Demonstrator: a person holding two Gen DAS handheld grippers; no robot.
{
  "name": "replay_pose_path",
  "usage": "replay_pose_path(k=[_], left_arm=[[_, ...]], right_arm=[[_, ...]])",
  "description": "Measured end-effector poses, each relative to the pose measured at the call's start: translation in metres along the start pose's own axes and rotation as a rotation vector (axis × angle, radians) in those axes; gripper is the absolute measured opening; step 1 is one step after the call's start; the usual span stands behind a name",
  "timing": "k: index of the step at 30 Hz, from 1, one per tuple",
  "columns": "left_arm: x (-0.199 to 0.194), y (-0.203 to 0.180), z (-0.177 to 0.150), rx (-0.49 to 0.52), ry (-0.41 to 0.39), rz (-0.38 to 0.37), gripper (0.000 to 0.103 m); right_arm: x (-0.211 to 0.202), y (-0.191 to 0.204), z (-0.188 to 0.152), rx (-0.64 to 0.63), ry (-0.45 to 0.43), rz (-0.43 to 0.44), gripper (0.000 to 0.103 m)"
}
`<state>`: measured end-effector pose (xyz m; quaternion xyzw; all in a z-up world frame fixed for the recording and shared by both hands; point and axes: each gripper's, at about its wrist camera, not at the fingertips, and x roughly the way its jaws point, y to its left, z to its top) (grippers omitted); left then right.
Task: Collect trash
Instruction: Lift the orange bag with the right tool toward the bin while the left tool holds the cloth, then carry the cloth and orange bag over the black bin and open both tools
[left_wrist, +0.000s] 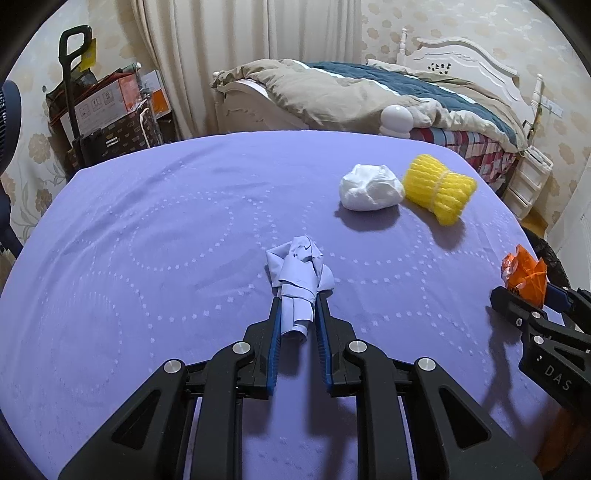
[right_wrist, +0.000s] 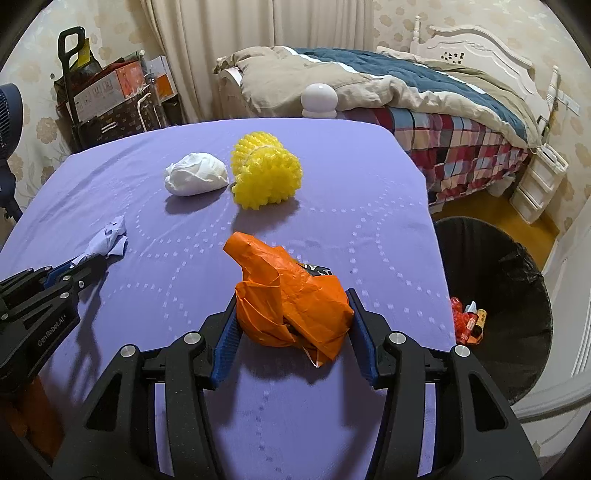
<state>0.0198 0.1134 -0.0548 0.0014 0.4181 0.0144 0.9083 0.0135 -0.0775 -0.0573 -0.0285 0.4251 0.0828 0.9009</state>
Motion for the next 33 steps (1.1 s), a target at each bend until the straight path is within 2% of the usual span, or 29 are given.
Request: replay_pose_path(k=[17, 33], left_arm=[[-0.022, -0.038, -0.013, 0.062, -0.037, -0.064, 0.018], [-0.033, -0.098, -0.004, 0.163, -0.084, -0.147, 0.018]], right_arm=[[-0.031, -0.034, -0.020, 0.065, -0.040, -0.031, 0.051], [-0.050, -0.092, -0.029, 0.161, -0.075, -0.116, 0.051]])
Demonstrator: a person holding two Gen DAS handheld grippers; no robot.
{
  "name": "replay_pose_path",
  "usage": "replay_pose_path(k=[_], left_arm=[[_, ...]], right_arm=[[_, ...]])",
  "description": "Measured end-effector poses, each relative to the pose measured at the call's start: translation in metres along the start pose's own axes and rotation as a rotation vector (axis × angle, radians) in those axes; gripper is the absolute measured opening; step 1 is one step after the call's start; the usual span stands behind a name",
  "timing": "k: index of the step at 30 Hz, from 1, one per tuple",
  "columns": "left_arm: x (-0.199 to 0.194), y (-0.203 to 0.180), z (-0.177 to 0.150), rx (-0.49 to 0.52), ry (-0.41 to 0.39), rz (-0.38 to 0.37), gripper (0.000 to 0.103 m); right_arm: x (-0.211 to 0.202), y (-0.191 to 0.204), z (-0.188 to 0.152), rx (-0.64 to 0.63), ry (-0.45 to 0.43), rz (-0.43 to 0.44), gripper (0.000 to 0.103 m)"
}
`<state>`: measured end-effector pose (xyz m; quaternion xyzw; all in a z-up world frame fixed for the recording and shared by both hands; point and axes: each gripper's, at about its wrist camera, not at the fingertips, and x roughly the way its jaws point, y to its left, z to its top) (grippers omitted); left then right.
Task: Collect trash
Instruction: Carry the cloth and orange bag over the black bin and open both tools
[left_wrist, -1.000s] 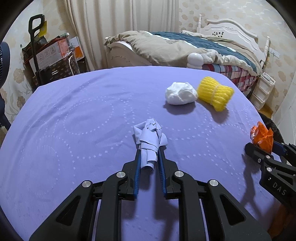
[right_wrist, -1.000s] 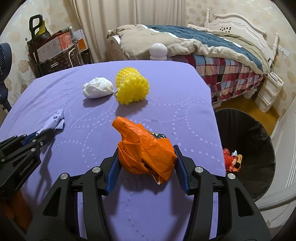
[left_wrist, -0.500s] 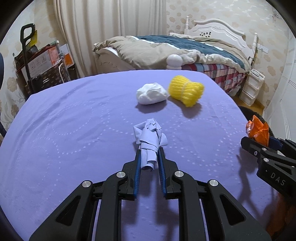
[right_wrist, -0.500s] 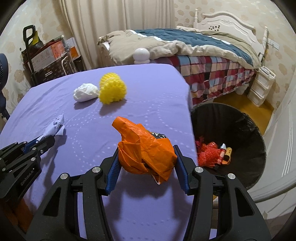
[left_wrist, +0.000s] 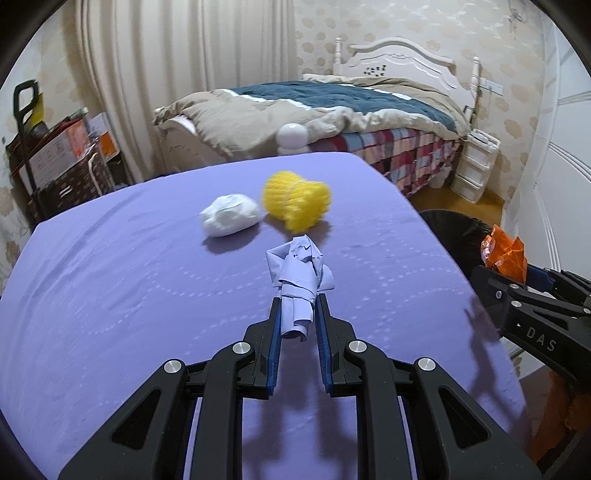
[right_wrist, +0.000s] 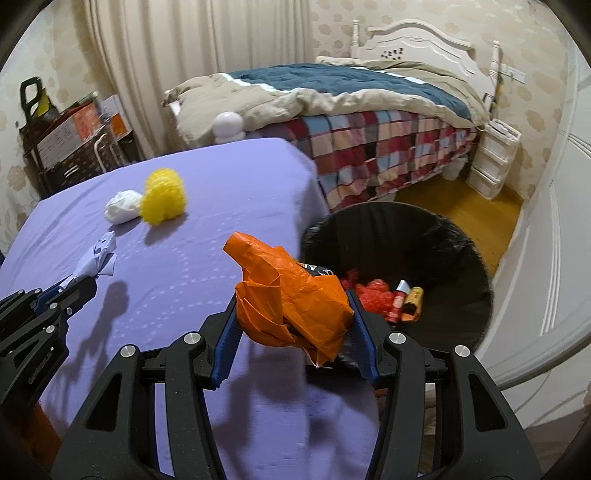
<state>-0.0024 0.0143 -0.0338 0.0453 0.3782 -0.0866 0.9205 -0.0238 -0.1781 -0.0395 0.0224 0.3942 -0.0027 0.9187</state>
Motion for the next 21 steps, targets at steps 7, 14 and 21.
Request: replay_pose_path(k=[7, 14, 21], left_arm=[[0.005, -0.038, 0.013, 0.060, -0.022, -0.058, 0.018], [0.016, -0.073, 0.028, 0.115, -0.039, -0.101, 0.018], [0.031, -0.099, 0.044, 0.142, -0.040, -0.123, 0.018]], right_arm=[[-0.001, -0.034, 0.003, 0.051, -0.015, -0.063, 0.051], [0.001, -0.068, 0.010, 0.103, -0.026, -0.111, 0.051], [0.010, -0.093, 0.021, 0.132, -0.031, -0.136, 0.051]])
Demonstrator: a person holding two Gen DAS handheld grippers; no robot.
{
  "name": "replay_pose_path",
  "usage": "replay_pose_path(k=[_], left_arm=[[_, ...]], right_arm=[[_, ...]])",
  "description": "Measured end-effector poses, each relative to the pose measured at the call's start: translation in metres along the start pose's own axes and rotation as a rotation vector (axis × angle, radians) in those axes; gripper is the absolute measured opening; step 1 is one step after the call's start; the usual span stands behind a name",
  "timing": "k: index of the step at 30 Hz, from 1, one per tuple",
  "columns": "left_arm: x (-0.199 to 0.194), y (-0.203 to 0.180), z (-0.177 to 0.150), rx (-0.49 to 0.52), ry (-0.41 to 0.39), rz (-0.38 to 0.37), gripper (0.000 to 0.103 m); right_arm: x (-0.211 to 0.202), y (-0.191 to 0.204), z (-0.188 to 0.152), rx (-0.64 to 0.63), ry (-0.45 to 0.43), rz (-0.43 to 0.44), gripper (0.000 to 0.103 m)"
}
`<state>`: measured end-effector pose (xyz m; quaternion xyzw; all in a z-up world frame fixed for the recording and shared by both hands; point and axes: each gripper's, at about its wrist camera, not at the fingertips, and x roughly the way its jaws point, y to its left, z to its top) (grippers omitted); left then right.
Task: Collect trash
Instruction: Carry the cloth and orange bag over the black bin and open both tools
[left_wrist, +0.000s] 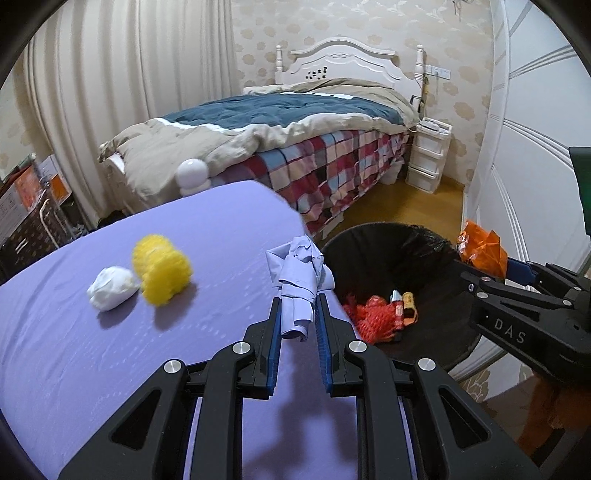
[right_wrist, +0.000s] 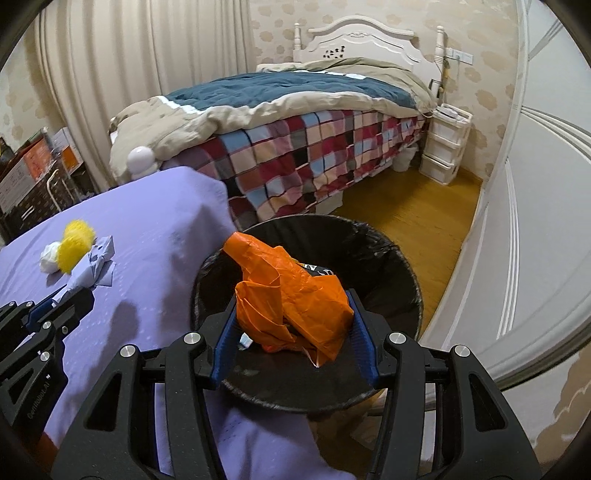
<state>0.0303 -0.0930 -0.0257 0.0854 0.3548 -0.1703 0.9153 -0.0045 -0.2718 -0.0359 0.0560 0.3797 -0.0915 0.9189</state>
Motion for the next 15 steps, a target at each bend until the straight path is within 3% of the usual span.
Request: replay_pose_path(k=[15], left_arm=[[0.043, -0.039, 0.031, 0.064, 0.009, -0.011, 0.018]], right_arm=[[0.033, -0.031, 0.016, 0.048, 0.018, -0.024, 0.052]])
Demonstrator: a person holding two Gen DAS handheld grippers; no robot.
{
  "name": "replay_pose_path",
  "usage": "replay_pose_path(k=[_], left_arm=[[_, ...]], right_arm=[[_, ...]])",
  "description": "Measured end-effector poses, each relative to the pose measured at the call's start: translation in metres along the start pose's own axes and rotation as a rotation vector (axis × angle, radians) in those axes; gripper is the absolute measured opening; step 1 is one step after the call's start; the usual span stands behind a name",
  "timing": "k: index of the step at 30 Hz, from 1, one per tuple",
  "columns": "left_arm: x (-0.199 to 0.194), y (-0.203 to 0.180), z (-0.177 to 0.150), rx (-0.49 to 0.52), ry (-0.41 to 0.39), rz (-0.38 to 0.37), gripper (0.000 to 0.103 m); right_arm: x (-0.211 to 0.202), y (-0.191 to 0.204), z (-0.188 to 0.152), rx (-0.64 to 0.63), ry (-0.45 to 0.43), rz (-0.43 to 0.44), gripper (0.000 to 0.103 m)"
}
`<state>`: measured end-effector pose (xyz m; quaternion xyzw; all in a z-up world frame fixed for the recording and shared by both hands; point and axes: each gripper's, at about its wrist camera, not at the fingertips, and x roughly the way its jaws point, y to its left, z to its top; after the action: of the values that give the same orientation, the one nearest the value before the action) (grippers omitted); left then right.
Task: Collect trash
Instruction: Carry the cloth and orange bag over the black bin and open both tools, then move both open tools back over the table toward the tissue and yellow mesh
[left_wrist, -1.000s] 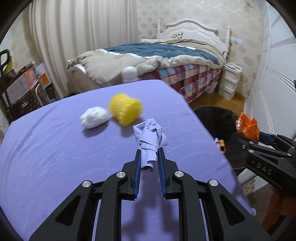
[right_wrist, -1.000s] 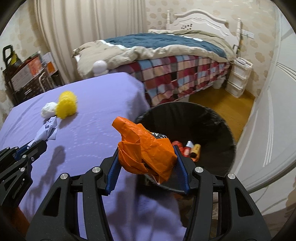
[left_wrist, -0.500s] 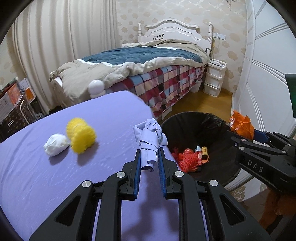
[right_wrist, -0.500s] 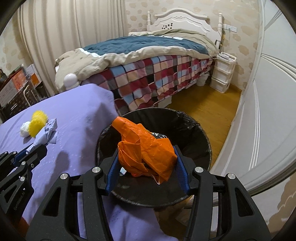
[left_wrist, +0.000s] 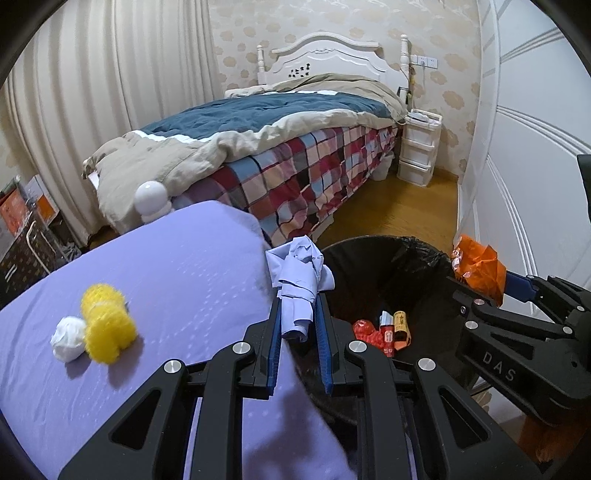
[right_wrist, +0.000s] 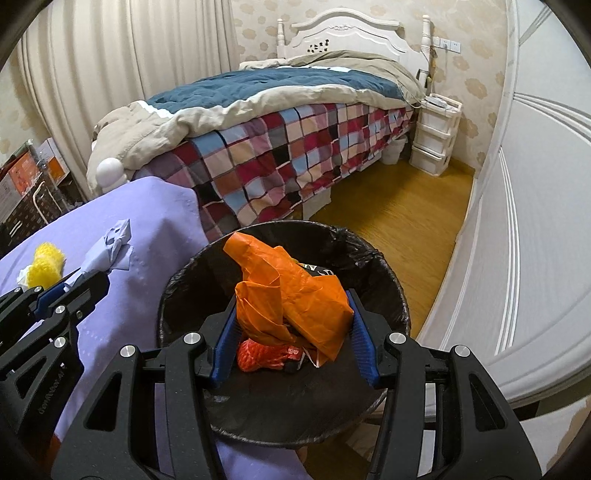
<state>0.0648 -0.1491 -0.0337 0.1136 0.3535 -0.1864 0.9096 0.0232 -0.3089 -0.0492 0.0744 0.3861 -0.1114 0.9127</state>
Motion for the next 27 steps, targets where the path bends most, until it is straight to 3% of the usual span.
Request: replay_pose_path(k=[11, 15, 16, 27], left_arm=[[0.021, -0.009, 0.004, 0.006, 0.047, -0.001, 0.019], [0.022, -0.008, 0.002, 0.000, 0.054, 0.004, 0.046], [0.021, -0.007, 0.002, -0.009, 0.052, 0.004, 0.051], [0.011, 0.009, -0.003, -0.054, 0.048, 0.028, 0.067]], right_arm=[[0.021, -0.010, 0.003, 0.023, 0.023, -0.008, 0.052], [0.024, -0.013, 0.003, 0.036, 0.024, -0.010, 0.054], [0.024, -0.014, 0.003, 0.041, 0.025, -0.012, 0.061], [0.022, -0.018, 0.000, 0.056, 0.027, -0.022, 0.064]])
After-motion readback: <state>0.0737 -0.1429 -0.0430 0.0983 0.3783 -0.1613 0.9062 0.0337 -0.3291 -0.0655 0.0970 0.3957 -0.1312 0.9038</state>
